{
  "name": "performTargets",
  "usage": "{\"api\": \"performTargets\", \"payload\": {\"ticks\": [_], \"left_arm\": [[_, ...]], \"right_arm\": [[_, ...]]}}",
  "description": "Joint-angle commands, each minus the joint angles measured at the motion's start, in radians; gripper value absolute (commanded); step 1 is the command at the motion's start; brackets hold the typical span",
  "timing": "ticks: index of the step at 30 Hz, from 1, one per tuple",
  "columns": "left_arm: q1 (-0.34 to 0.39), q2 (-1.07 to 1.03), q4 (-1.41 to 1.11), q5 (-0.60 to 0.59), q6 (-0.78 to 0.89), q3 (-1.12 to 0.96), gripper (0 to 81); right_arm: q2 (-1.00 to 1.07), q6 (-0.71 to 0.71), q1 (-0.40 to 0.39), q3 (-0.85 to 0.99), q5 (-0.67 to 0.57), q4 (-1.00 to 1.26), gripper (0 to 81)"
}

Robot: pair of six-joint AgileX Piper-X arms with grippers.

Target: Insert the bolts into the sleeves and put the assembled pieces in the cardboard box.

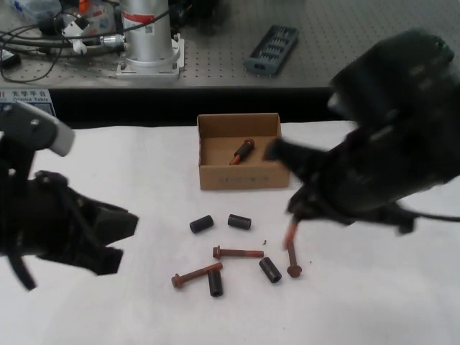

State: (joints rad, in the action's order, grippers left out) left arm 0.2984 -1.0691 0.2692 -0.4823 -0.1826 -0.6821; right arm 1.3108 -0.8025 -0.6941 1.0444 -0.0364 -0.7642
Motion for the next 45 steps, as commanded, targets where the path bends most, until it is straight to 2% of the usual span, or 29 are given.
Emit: {"api": "performTargets", "payload": {"ticks": [1,3,8,15,21,27,34,45], "left_arm": [[0.008,-0.092,-0.12,-0.001,-0.005,-0.004,28.6],[0.012,-0.146,-0.165,0.02,-0.005,-0.012,31.2],[0.02,-0.329,-0.169,0.035,-0.067,-0.103,31.2],[0.06,-0.596,-0.157,0.052,-0.199,-0.314,31.2],[0.097,-0.779,-0.029,0.104,-0.451,-0.492,31.2],[0.1,-0.9,0.041,0.14,-0.487,-0.617,31.2],[0.1,-0.953,0.09,0.194,-0.578,-0.663,31.2],[0.1,-0.958,0.096,0.181,-0.58,-0.663,31.2]], "right_arm": [[-0.031,0.058,0.014,0.005,-0.002,-0.031,2.9],[-0.085,0.154,0.045,0.005,-0.002,-0.084,2.9],[-0.205,0.341,0.102,0.005,-0.002,-0.199,2.9],[-0.323,0.46,0.148,0.005,-0.002,-0.255,2.9],[-0.338,0.468,0.177,0.005,0.003,-0.255,2.9],[-0.338,0.553,0.218,0.003,0.002,-0.255,2.9],[-0.338,0.554,0.274,0.003,0.0,-0.255,2.9],[-0.338,0.554,0.276,0.003,0.0,-0.255,2.9]]}}
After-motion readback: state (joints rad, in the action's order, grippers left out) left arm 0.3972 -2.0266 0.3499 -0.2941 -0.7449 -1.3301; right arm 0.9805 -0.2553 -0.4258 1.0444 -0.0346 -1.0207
